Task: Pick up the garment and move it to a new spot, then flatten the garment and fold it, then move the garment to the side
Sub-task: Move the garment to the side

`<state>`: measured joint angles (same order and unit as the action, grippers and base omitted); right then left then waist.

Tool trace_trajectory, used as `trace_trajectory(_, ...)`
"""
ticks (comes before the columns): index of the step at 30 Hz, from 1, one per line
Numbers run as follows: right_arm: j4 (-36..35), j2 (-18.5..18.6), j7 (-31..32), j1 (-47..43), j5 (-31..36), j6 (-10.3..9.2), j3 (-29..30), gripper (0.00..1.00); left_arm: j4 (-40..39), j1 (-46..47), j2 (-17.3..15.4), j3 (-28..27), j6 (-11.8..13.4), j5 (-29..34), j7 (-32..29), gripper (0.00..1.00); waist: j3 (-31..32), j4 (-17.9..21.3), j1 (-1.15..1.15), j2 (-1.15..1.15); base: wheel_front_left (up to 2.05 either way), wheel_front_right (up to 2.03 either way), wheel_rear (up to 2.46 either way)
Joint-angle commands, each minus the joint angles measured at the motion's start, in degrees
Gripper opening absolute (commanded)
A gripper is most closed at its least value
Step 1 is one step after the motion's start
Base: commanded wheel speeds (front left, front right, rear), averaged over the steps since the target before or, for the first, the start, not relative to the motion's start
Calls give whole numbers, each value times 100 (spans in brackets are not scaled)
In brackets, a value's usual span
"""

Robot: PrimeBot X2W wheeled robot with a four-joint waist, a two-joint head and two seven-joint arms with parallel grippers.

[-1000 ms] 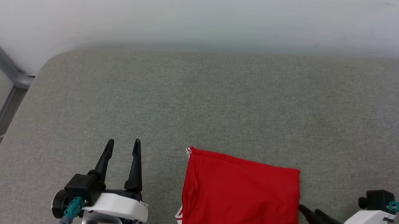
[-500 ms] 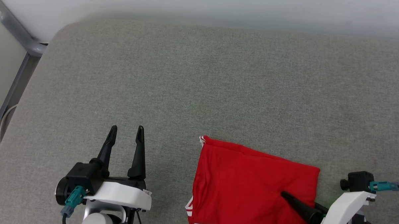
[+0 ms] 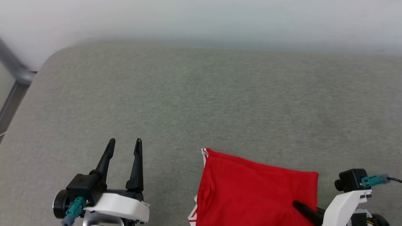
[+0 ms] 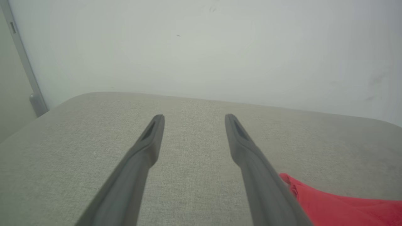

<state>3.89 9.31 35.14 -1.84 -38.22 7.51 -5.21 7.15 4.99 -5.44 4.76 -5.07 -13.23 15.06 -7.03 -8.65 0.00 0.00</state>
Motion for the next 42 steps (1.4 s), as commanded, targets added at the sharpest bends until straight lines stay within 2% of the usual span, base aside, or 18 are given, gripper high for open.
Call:
trace_trajectory(1, -86, 107, 95, -16, 93, -5, -19, 0, -35, -76, -20, -43, -16, 42, 12, 100, 185, 275, 0, 0, 0, 0, 0)
trace_trajectory(6, -291, 398, 392, -27, 306, -5, 92, 0, -115, -215, -6, -56, -35, 79, 12, 100, 327, 801, 0, 0, 0, 0, 0)
trace_trajectory(13, -213, 718, 492, 383, 421, -5, 294, 0, -272, -287, -8, -116, -12, 113, 13, 100, 277, 1770, 0, 0, 0, 0, 0)
trace_trajectory(19, 214, 907, 224, 1225, 768, -5, 285, 0, -516, -63, -91, -153, -13, 153, 12, 100, -236, 2522, 0, 0, 0, 0, 0)
trace_trajectory(22, 556, 875, -42, 1762, 951, -5, 295, 0, -648, 87, -170, -123, -25, 203, -11, 100, -591, 2802, 0, 0, 0, 0, 0)
trace_trajectory(28, 1308, 916, -648, 2722, 1503, -5, 687, 0, -949, 629, -349, -42, -68, 265, -182, 100, -1346, 3003, 0, 0, 0, 0, 0)
trace_trajectory(35, 2001, 967, -1198, 3606, 2281, -5, 1591, 0, -1444, 1241, -615, 26, -102, 354, -433, 100, -2200, 2934, 0, 0, 0, 0, 0)
trace_trajectory(42, 2527, 982, -1667, 4290, 2922, -6, 2305, 0, -1887, 1548, -816, 38, -129, 410, -628, 100, -2753, 2891, 0, 0, 0, 0, 0)
